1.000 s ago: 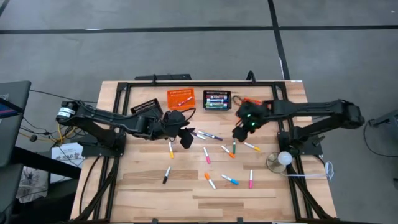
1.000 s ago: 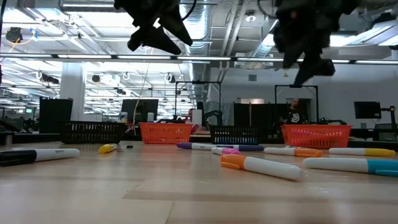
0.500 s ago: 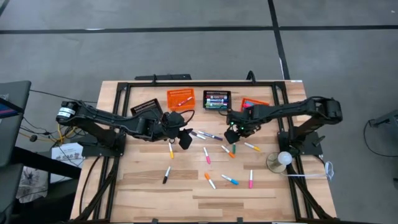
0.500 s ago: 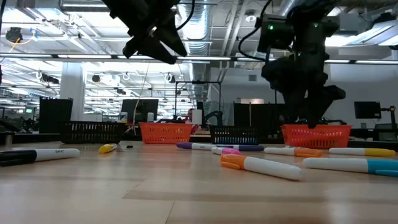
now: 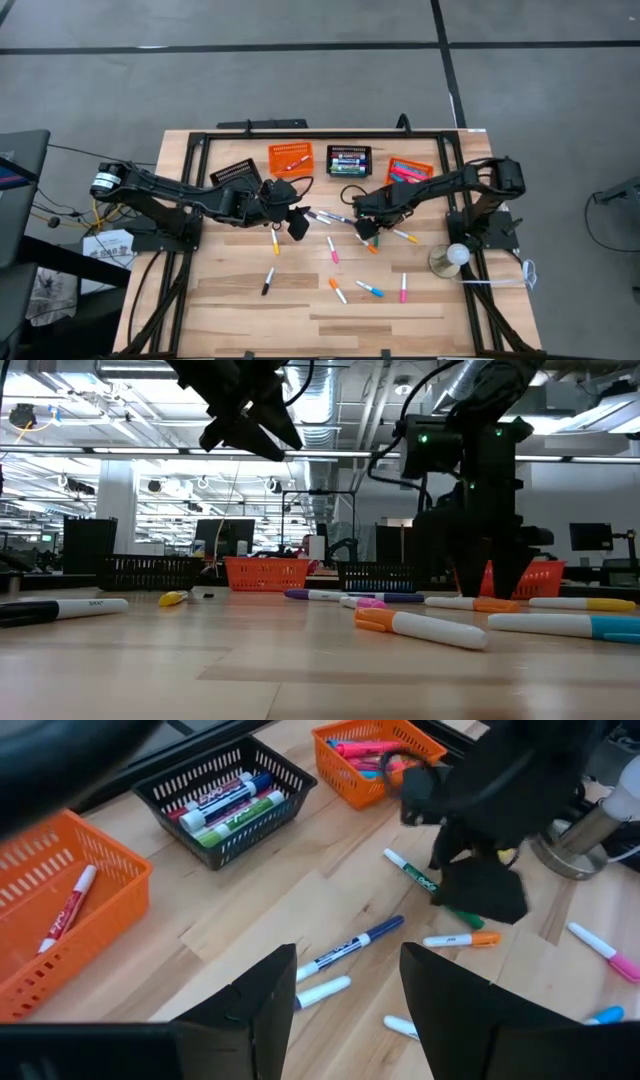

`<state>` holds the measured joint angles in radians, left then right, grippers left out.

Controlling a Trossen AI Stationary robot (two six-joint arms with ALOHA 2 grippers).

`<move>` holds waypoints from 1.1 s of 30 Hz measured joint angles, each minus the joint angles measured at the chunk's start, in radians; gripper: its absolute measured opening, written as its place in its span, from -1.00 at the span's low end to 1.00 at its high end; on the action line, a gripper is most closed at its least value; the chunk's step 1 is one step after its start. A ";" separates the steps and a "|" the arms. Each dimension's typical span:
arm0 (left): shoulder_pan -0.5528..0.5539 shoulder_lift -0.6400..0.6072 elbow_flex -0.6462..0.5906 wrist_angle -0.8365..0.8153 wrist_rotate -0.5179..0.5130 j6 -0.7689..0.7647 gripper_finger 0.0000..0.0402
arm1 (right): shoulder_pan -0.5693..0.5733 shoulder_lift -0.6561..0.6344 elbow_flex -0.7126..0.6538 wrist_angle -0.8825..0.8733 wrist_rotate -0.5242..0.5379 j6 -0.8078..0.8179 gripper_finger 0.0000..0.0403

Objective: Pick & Place Markers
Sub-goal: Put the green marker into the left orange bin

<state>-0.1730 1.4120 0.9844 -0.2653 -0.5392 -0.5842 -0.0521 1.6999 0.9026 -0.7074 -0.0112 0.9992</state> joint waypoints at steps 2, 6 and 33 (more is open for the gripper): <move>0.000 0.000 0.000 0.002 0.000 0.008 -0.11 | -0.001 0.025 0.004 -0.003 0.007 0.002 0.23; 0.000 0.000 0.000 0.004 0.000 0.011 -0.11 | -0.008 0.057 0.010 -0.017 0.005 -0.001 0.22; -0.025 0.000 0.001 0.004 0.000 0.072 -0.11 | -0.035 -0.067 -0.003 -0.010 0.124 -0.041 -0.84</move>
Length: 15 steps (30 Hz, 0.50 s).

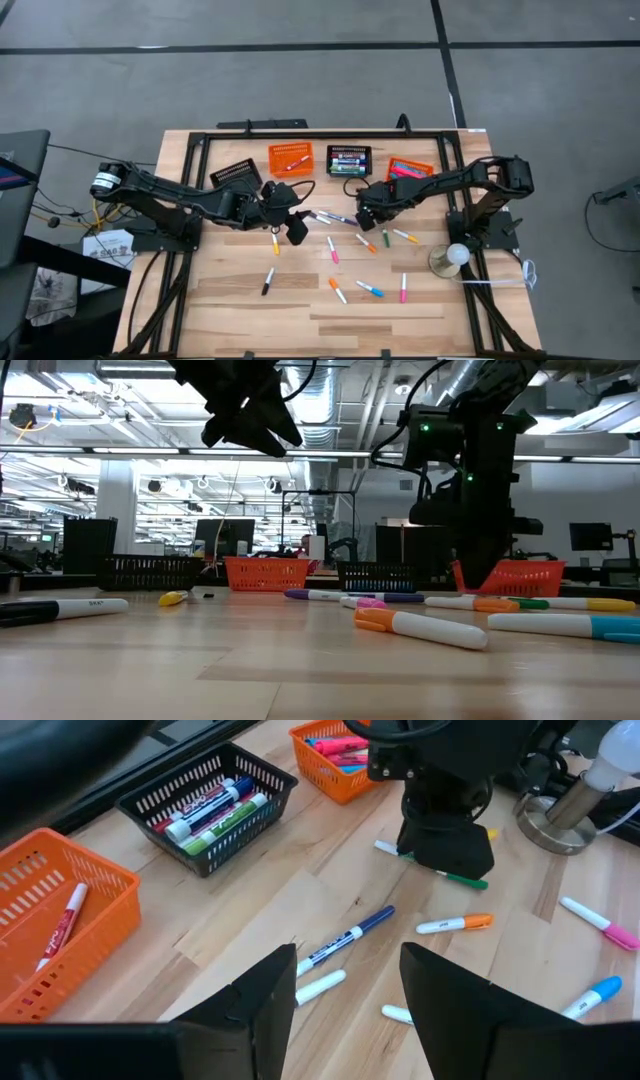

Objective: Pick & Place Markers
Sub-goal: Put the green marker into the left orange bin

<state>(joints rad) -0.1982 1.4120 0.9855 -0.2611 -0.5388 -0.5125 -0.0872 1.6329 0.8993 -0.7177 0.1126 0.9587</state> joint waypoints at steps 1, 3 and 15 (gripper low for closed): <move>0.000 0.000 0.000 0.000 0.000 0.000 -0.11 | 0.000 0.000 0.000 0.000 0.000 -0.002 -0.82; 0.000 0.000 0.000 0.000 0.000 0.000 -0.11 | 0.000 0.000 0.000 0.000 -0.001 -0.024 -0.77; 0.000 0.000 0.000 0.000 0.000 0.000 -0.11 | 0.060 -0.004 0.002 -0.065 -0.041 -0.072 -0.28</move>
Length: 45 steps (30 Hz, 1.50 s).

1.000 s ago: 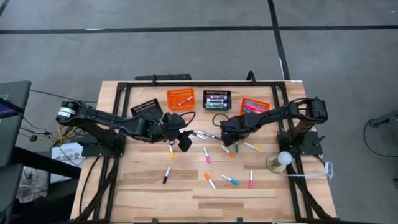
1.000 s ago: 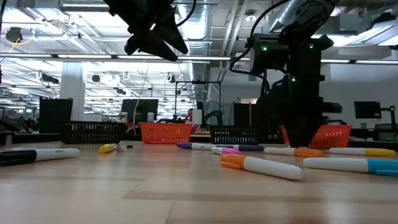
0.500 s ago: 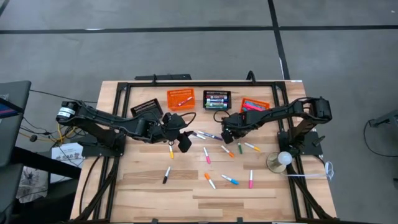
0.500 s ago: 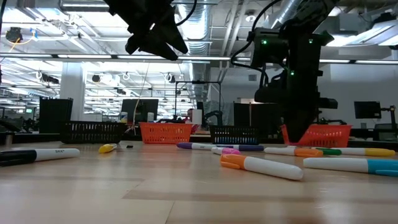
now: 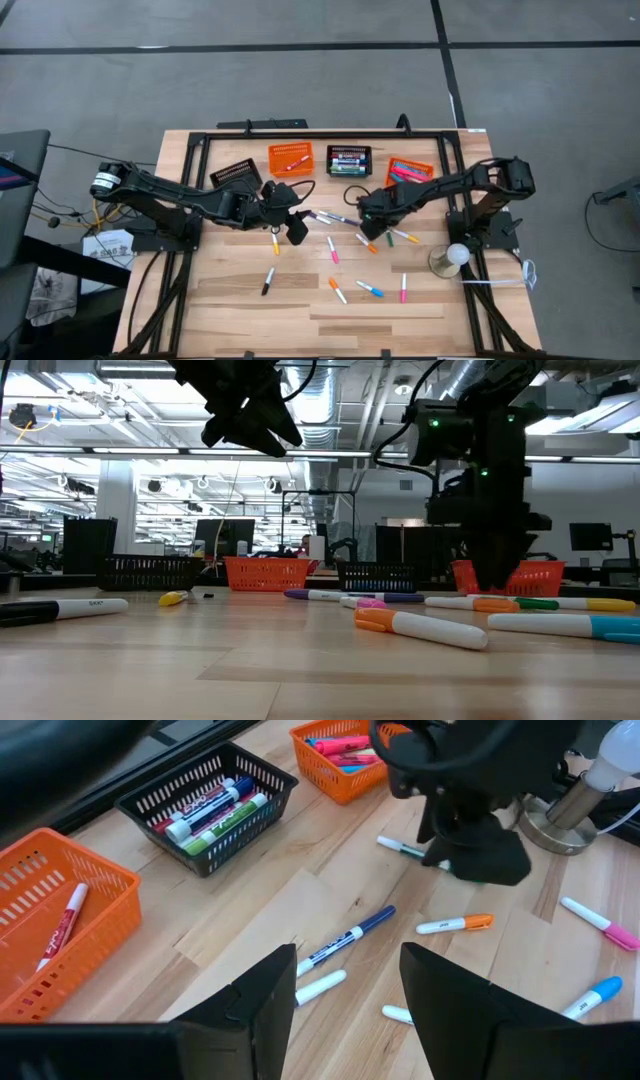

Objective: Pick & Place Markers
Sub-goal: Put the green marker into the left orange bin

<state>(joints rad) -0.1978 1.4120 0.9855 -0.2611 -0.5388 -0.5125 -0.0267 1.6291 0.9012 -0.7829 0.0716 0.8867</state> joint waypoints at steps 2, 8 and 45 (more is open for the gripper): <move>0.000 0.000 0.000 0.000 0.000 0.000 -0.11 | 0.016 0.000 0.000 -0.026 0.007 0.004 -0.16; 0.000 0.000 0.000 0.000 0.000 0.000 -0.11 | 0.040 0.017 -0.002 -0.012 0.073 0.050 0.07; -0.005 0.000 0.000 0.000 0.000 0.011 -0.11 | -0.014 0.053 -0.015 0.120 0.104 -0.034 -0.76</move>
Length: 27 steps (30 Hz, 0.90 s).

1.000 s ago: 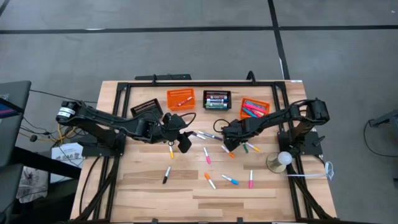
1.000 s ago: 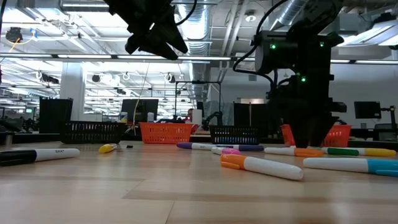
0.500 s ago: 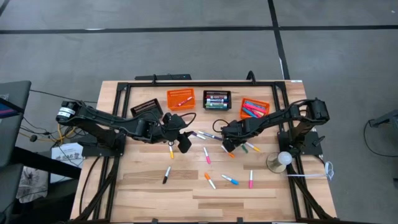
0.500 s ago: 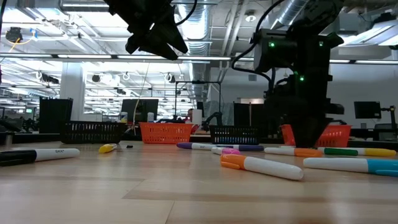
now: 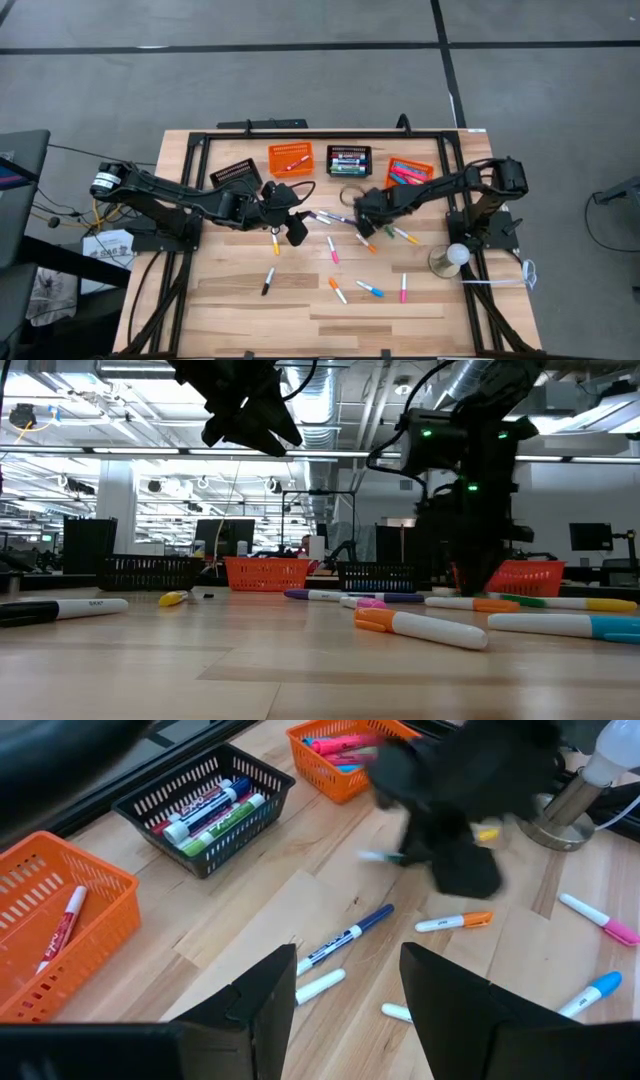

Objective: Pick & Place Markers
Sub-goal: Put the green marker into the left orange bin

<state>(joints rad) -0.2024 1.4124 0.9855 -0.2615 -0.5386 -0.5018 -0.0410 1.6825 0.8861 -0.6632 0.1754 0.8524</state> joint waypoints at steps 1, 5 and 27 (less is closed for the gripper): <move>0.000 0.000 0.000 0.000 0.000 0.000 -0.11 | -0.007 -0.010 0.003 0.008 0.003 -0.001 -0.76; 0.000 0.000 0.000 -0.007 0.000 0.005 -0.11 | -0.042 -0.066 0.005 0.028 -0.034 -0.045 -0.84; 0.049 0.000 0.000 0.114 -0.015 0.027 -0.11 | -0.251 -0.450 0.008 0.646 -0.450 -0.146 -0.83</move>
<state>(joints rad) -0.1532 1.4124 0.9855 -0.1471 -0.5536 -0.4751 -0.2920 1.2324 0.8944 -0.0167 -0.2749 0.7062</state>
